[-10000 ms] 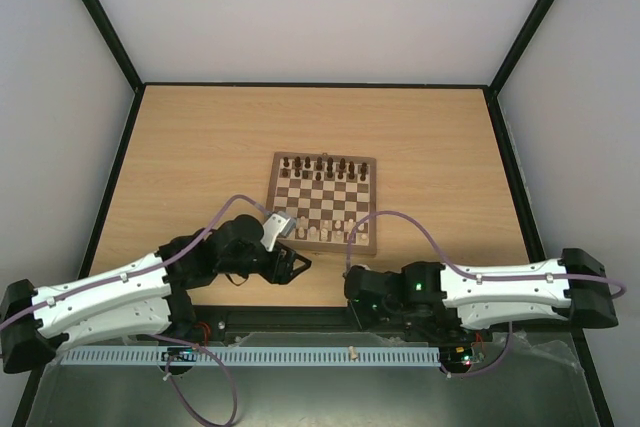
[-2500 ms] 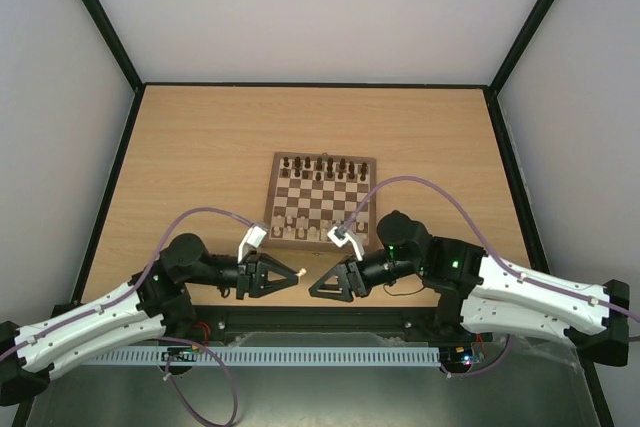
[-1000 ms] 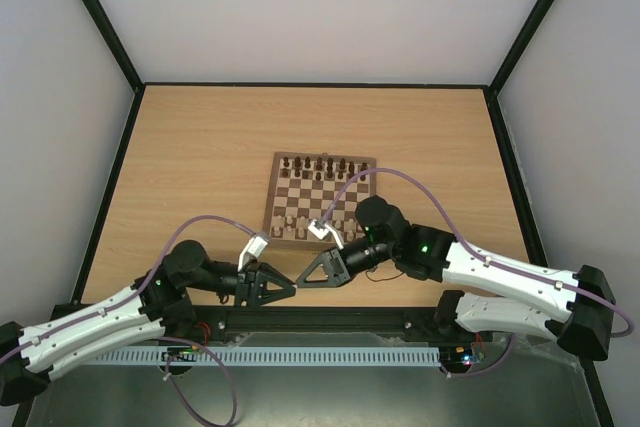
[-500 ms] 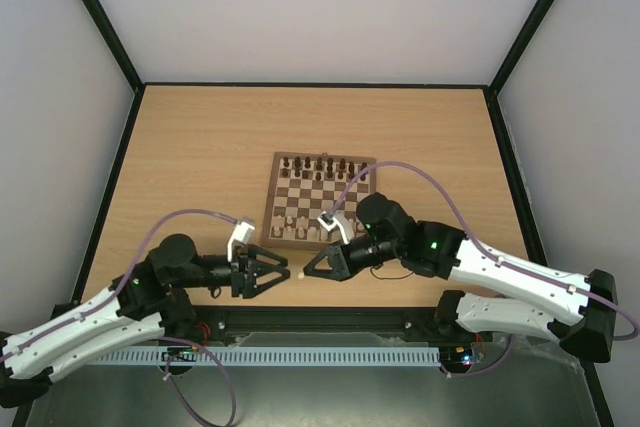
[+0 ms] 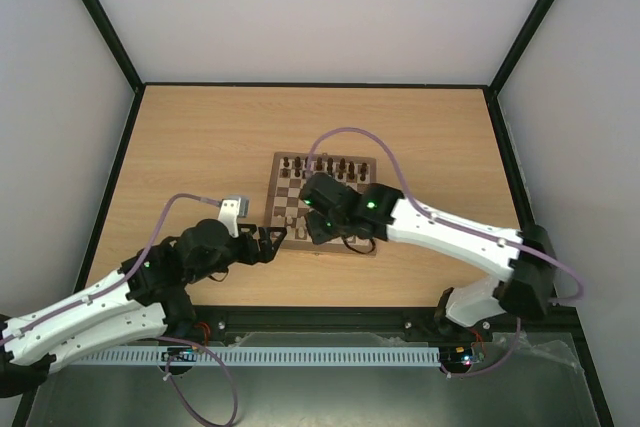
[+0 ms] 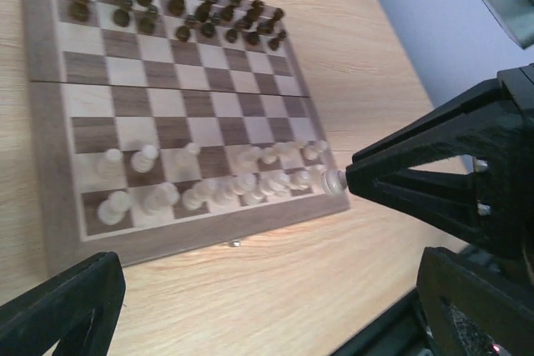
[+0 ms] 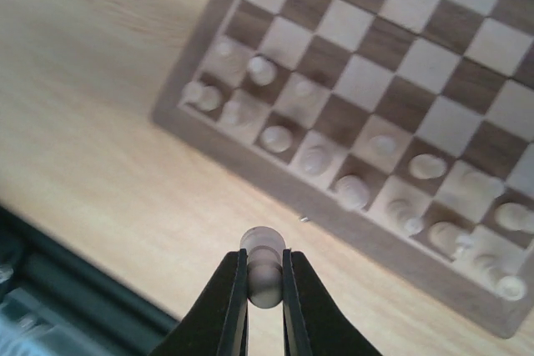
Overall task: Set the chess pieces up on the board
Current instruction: Place the chess piece on the chessboard.
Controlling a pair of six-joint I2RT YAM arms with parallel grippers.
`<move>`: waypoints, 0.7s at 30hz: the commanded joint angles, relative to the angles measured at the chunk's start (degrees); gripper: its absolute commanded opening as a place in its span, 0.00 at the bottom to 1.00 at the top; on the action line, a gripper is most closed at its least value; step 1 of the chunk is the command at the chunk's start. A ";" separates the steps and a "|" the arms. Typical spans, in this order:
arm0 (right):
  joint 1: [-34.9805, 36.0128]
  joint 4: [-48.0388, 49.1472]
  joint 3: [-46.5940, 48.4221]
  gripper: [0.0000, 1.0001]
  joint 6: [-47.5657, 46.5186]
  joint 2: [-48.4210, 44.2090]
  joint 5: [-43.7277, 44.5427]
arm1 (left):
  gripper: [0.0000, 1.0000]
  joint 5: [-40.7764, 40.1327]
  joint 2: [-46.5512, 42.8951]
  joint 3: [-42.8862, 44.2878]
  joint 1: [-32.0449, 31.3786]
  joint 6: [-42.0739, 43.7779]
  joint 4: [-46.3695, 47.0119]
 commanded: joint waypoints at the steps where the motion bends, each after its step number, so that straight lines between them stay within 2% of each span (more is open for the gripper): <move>1: -1.73 -8.61 6.73 0.08 -3.44 8.26 8.59 | 0.99 -7.63 0.90 -0.20 0.01 0.27 -1.50; 10: -5.79 -11.08 16.85 0.06 -7.07 22.98 6.27 | 0.99 -10.90 -3.41 -2.05 -0.06 -0.19 -2.37; 21: -7.51 -8.95 16.59 0.06 -7.36 29.13 4.37 | 0.99 -10.41 -3.45 -1.75 -0.04 1.70 -1.41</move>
